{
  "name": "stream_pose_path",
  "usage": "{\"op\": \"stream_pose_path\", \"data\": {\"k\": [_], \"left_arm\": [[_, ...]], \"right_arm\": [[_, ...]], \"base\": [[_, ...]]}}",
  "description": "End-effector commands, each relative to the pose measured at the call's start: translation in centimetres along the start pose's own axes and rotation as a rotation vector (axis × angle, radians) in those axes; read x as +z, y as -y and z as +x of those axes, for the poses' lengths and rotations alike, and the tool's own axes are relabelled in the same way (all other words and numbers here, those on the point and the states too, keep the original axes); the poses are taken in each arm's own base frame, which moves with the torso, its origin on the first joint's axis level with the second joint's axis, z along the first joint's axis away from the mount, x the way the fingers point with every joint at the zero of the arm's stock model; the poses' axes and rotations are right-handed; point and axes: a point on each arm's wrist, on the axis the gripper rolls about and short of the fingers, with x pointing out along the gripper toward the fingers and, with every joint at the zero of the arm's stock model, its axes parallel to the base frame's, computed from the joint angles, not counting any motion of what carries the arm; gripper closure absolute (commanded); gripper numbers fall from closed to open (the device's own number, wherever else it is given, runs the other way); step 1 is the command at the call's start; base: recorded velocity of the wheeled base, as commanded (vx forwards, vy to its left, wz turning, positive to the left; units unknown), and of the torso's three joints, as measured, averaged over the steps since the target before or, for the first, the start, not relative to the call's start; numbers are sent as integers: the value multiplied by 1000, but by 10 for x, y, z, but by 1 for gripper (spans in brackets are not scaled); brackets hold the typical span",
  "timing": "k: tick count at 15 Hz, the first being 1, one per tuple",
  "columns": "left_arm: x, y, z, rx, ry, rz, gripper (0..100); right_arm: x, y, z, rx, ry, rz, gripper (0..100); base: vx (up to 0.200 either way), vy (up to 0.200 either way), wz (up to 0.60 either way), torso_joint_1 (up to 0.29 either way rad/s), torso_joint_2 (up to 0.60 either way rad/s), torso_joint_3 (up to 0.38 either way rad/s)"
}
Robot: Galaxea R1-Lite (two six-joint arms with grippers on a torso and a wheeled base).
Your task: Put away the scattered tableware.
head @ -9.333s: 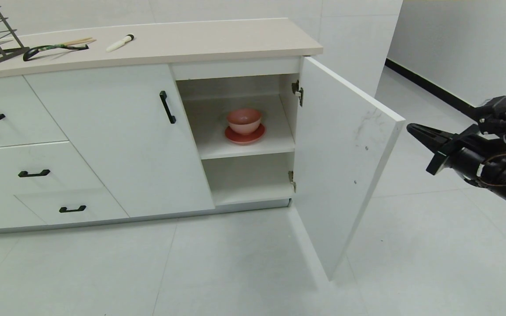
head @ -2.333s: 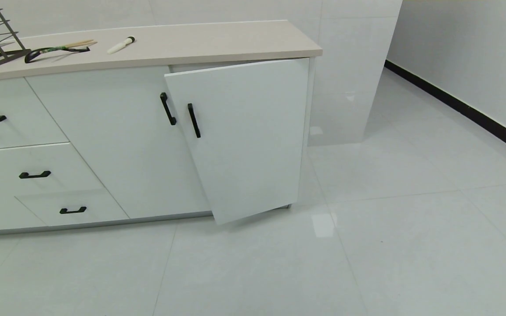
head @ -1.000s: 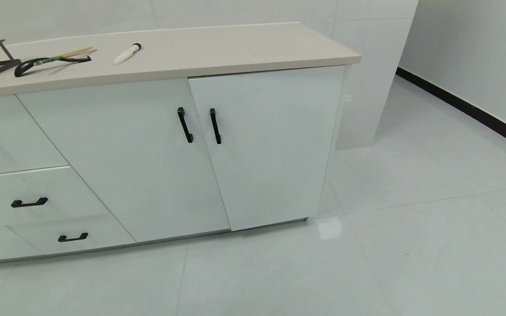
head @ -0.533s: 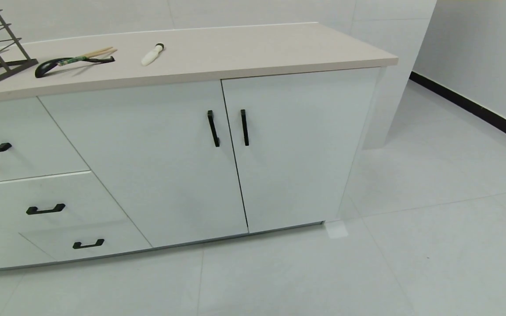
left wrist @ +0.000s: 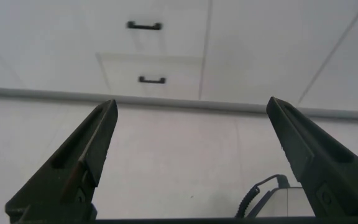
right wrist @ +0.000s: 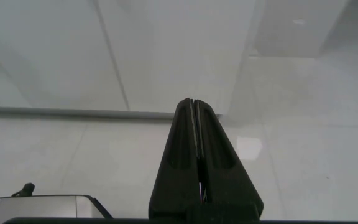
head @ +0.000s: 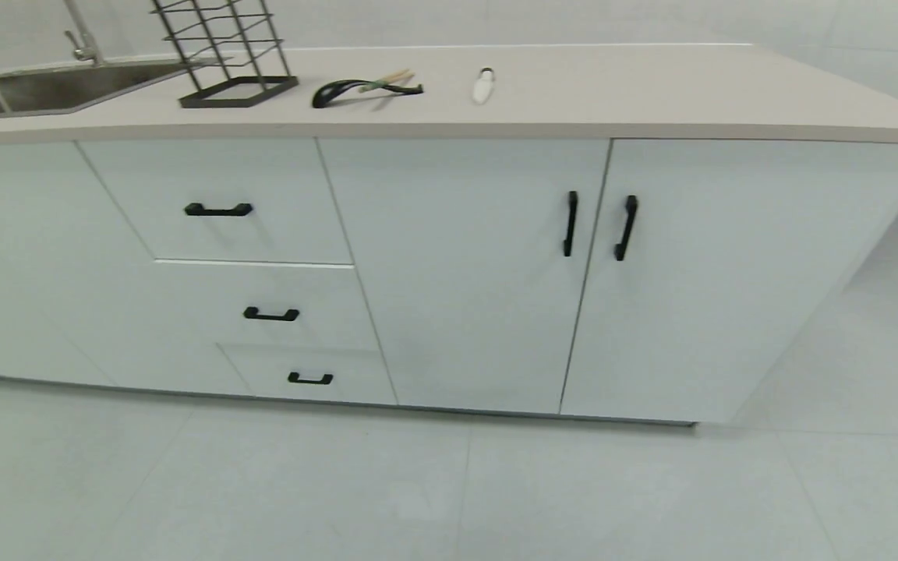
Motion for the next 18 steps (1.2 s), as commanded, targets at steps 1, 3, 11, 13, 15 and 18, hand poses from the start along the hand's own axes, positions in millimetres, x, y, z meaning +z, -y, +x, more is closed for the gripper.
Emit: {"op": "stream_pose_path", "data": {"k": [1, 3, 11, 13, 15, 18], "left_arm": [[0, 0, 0, 1, 0, -1, 0], [0, 0, 0, 1, 0, -1, 0], [0, 0, 0, 1, 0, -1, 0], [0, 0, 0, 1, 0, -1, 0], [0, 0, 0, 1, 0, -1, 0], [0, 0, 0, 1, 0, -1, 0]], "right_arm": [[0, 0, 0, 0, -3, 0, 100], [0, 0, 0, 0, -3, 0, 100], [0, 0, 0, 0, -3, 11, 100], [0, 0, 0, 0, -3, 20, 100], [0, 0, 0, 0, -3, 20, 100], [0, 0, 0, 0, -3, 20, 100]], "base": [[0, 200, 0, 2, 2, 2], [0, 200, 0, 2, 5, 2], [150, 200, 0, 4, 4, 6], [200, 200, 0, -2, 2, 2], [100, 100, 0, 1, 4, 1], [0, 0, 0, 0, 0, 0]]}}
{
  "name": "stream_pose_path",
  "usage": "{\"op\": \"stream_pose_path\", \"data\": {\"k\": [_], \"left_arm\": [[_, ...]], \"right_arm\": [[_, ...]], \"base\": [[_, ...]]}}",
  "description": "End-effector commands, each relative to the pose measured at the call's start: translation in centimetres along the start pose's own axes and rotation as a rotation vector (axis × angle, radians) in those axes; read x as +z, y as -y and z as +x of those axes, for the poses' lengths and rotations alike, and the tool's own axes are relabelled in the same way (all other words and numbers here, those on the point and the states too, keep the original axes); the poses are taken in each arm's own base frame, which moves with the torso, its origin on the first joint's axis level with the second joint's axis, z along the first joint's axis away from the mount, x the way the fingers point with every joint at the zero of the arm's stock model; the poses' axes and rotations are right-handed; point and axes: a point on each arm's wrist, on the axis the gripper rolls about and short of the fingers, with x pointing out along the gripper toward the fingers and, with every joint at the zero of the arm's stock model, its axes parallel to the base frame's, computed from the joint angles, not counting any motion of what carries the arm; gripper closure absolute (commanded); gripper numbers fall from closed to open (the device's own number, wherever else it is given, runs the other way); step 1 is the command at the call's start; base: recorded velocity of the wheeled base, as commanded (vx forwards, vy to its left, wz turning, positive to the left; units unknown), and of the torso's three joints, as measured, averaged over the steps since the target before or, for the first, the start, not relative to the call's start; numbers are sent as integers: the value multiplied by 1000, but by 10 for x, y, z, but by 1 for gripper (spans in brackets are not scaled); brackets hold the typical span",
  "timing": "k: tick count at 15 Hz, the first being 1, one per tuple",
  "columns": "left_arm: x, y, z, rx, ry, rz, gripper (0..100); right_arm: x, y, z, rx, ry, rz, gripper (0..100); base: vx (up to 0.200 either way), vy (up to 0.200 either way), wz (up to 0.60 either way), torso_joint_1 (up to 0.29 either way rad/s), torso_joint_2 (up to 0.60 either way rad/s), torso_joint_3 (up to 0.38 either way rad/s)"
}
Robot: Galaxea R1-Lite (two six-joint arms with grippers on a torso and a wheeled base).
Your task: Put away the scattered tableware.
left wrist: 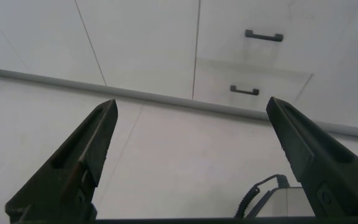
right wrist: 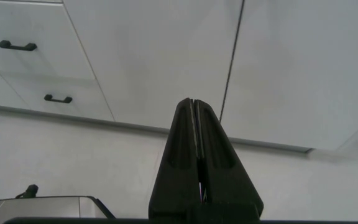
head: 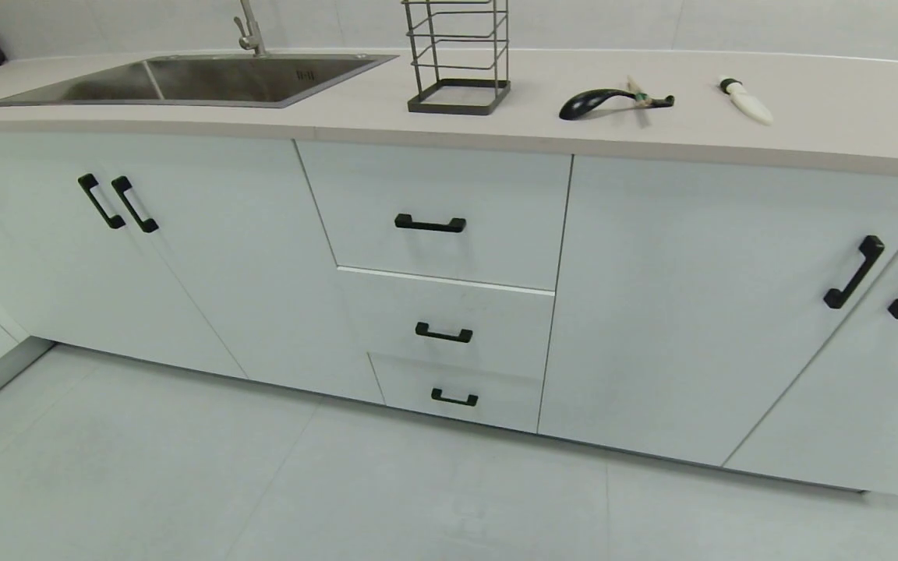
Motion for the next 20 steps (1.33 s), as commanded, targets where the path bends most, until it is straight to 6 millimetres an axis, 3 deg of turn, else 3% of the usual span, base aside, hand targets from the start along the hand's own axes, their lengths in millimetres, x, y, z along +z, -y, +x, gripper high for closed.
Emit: {"op": "stream_pose_path", "data": {"k": [1, 5, 8, 17, 20], "left_arm": [[0, 0, 0, 0, -1, 0, 0], [0, 0, 0, 0, -1, 0, 0], [0, 0, 0, 0, -1, 0, 0], [0, 0, 0, 0, -1, 0, 0], [0, 0, 0, 0, -1, 0, 0]], "right_arm": [[0, 0, 0, 0, -2, 0, 100], [0, 0, 0, 0, -2, -3, 100], [0, 0, 0, 0, -2, -2, 100], [0, 0, 0, 0, -2, -2, 100], [0, 0, 0, 0, -2, -2, 100]], "base": [[0, 0, 0, 0, 0, 0], [0, 0, 0, 0, 0, 0], [0, -200, 0, 1, 4, 2], [0, 0, 0, 0, 0, 0], [200, 133, 0, 1, 4, 9]]}}
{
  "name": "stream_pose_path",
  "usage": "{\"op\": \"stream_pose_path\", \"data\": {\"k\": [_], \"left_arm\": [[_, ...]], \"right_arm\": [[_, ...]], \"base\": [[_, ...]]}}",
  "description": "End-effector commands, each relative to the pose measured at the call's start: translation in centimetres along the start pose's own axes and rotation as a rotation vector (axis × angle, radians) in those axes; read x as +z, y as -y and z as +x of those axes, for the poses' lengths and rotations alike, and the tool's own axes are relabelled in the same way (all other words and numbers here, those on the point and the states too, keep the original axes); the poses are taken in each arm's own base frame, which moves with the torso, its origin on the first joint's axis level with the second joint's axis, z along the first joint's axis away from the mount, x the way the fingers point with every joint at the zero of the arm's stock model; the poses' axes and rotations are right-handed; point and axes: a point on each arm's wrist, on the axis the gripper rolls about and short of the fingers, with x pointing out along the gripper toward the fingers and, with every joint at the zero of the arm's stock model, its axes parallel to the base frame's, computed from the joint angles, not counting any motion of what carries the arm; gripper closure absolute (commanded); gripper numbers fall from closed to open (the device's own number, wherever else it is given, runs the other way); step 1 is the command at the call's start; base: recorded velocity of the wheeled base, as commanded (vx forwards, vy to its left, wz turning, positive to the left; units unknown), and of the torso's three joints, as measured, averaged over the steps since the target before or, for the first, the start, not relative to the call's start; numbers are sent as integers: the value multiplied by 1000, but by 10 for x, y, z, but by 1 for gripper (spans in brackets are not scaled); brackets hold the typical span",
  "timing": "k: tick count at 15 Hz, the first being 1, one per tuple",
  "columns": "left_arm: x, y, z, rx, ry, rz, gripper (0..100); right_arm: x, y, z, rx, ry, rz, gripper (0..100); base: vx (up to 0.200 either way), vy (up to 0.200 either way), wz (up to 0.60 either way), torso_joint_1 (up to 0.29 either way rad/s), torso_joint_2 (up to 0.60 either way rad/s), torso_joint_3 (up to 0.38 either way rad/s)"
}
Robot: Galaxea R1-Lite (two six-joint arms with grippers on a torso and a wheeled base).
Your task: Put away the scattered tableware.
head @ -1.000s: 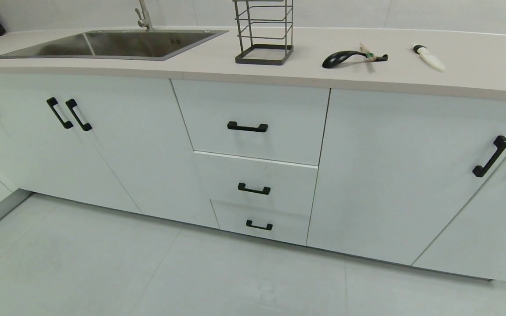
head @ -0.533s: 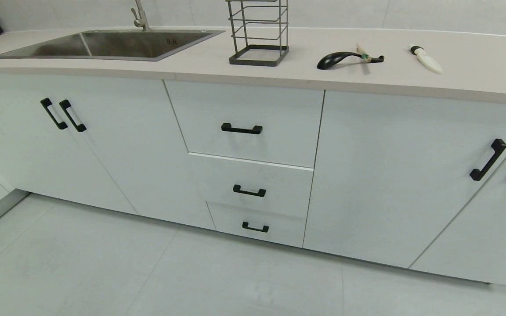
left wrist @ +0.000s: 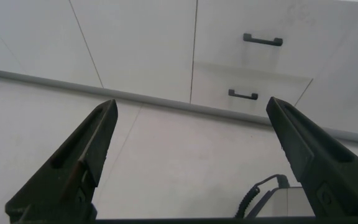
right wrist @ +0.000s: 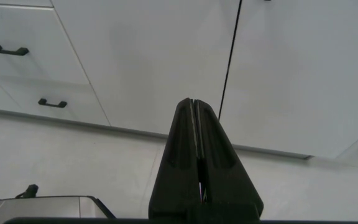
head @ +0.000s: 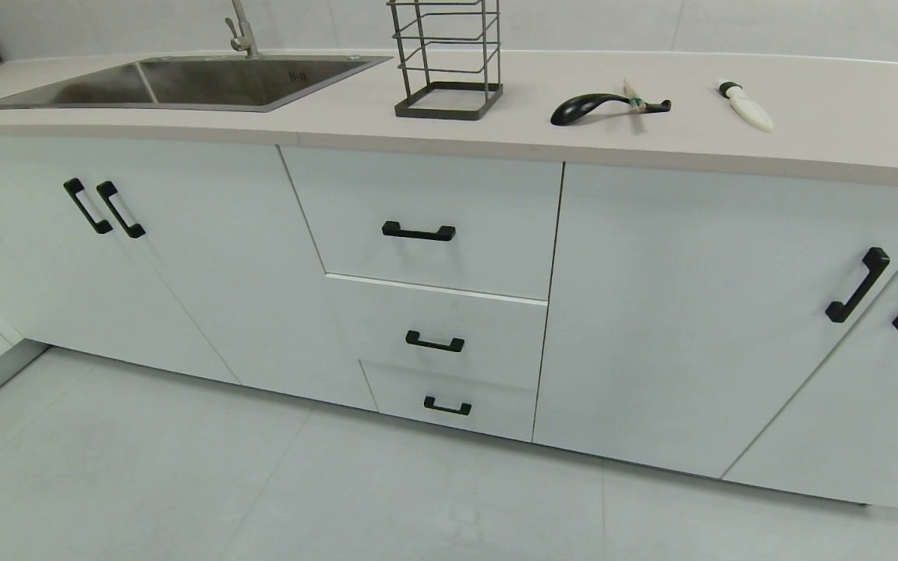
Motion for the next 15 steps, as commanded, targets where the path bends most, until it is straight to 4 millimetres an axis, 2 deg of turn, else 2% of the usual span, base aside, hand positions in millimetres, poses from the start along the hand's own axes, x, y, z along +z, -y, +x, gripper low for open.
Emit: {"op": "stream_pose_path", "data": {"k": [1, 10, 11, 12, 13, 15], "left_arm": [[0, 0, 0, 0, 0, 0, 0], [0, 0, 0, -1, 0, 4, 0], [6, 2, -1, -57, 50, 42, 0], [35, 4, -7, -135, 184, 68, 0], [61, 6, -9, -172, 205, 83, 0], [78, 6, -7, -173, 180, 128, 0]], "right_arm": [[0, 0, 0, 0, -1, 0, 100], [0, 0, 0, 0, -1, -6, 100], [0, 0, 0, 0, -1, -6, 100], [0, 0, 0, 0, -1, -6, 100], [0, 0, 0, 0, -1, -6, 100], [0, 0, 0, 0, -1, -6, 100]], "base": [[0, 0, 0, 0, 0, 0], [0, 0, 0, 0, 0, 0], [0, 0, 0, 0, 0, 0], [0, 0, 0, 0, 0, 0], [0, 0, 0, 0, 0, 0], [0, 0, 0, 0, 0, 0]]}}
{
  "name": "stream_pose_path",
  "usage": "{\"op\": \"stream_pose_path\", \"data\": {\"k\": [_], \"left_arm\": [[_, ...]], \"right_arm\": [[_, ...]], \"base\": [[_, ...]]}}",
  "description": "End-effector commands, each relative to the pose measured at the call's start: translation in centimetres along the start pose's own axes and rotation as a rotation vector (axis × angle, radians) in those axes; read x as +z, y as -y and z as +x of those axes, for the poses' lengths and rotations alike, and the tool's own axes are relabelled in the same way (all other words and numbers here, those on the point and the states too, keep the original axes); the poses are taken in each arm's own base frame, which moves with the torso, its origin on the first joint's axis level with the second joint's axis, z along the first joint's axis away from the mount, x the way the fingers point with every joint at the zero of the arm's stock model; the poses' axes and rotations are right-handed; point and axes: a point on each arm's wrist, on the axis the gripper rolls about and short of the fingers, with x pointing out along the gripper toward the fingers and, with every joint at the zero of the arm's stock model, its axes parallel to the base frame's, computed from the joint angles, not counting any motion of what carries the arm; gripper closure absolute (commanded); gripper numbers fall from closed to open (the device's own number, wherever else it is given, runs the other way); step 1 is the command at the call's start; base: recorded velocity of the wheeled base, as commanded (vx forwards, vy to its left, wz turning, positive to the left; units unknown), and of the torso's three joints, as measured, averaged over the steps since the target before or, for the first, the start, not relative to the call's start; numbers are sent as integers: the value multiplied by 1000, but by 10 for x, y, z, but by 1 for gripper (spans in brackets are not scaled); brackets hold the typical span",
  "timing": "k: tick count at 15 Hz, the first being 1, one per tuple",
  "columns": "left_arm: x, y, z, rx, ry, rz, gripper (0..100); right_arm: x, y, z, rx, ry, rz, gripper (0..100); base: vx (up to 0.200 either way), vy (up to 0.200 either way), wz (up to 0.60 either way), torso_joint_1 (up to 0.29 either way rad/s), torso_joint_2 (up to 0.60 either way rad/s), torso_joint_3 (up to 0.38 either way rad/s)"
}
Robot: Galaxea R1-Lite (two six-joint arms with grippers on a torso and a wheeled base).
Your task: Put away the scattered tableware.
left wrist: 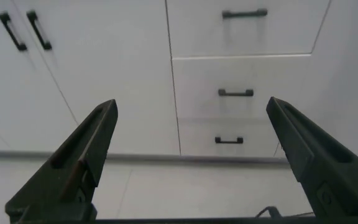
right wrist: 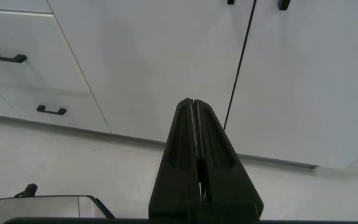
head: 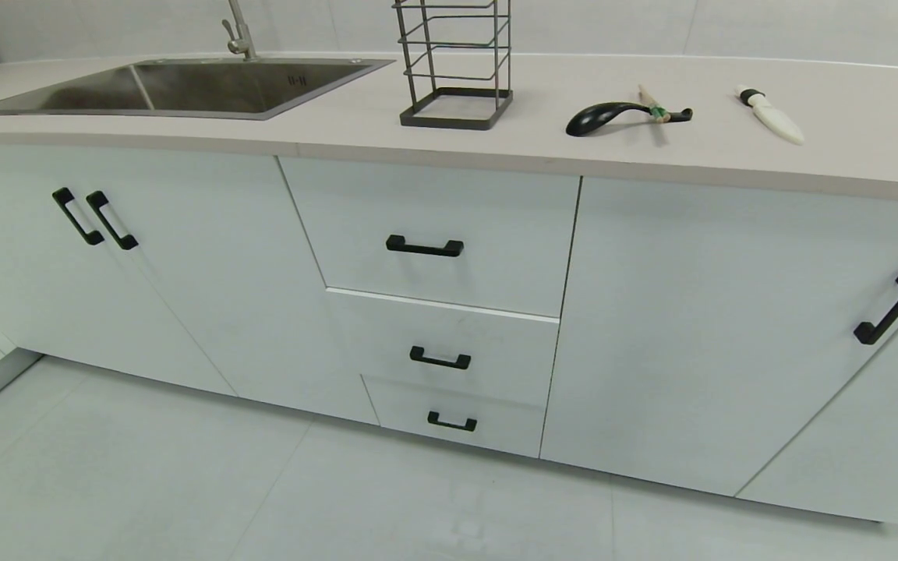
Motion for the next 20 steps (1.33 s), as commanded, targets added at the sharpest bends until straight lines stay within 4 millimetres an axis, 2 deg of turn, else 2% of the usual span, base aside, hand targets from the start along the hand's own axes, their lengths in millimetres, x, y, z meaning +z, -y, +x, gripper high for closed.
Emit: {"op": "stream_pose_path", "data": {"k": [1, 3, 4, 7, 8, 11, 14, 17, 18, 20], "left_arm": [[22, -2, 10, -27, -53, 73, 0], [17, -3, 16, -54, -141, 153, 0], [22, -4, 20, -68, -152, 191, 0], [63, -9, 39, -97, -125, 373, 0], [70, -10, 47, -108, -135, 435, 0], [71, -12, 66, -193, -178, 571, 0], [84, -12, 81, -303, -118, 670, 0], [94, -13, 111, -480, -45, 829, 0], [94, -13, 117, -507, -41, 848, 0], [91, -12, 142, -609, -50, 879, 0]], "right_arm": [[0, 0, 0, 0, -1, 0, 100], [0, 0, 0, 0, -1, 0, 100], [0, 0, 0, 0, -1, 0, 100], [0, 0, 0, 0, -1, 0, 100], [0, 0, 0, 0, -1, 0, 100], [0, 0, 0, 0, -1, 0, 100], [0, 0, 0, 0, -1, 0, 100], [0, 0, 0, 0, -1, 0, 100], [0, 0, 0, 0, -1, 0, 100], [0, 0, 0, 0, -1, 0, 100]], "base": [[0, 0, 0, 0, 0, 0], [0, 0, 0, 0, 0, 0], [0, 0, 0, 0, 0, 0], [0, 0, 0, 0, 0, 0], [0, 0, 0, 0, 0, 0], [0, 0, 0, 0, 0, 0], [0, 0, 0, 0, 0, 0], [0, 0, 0, 0, 0, 0], [0, 0, 0, 0, 0, 0], [0, 0, 0, 0, 0, 0]]}}
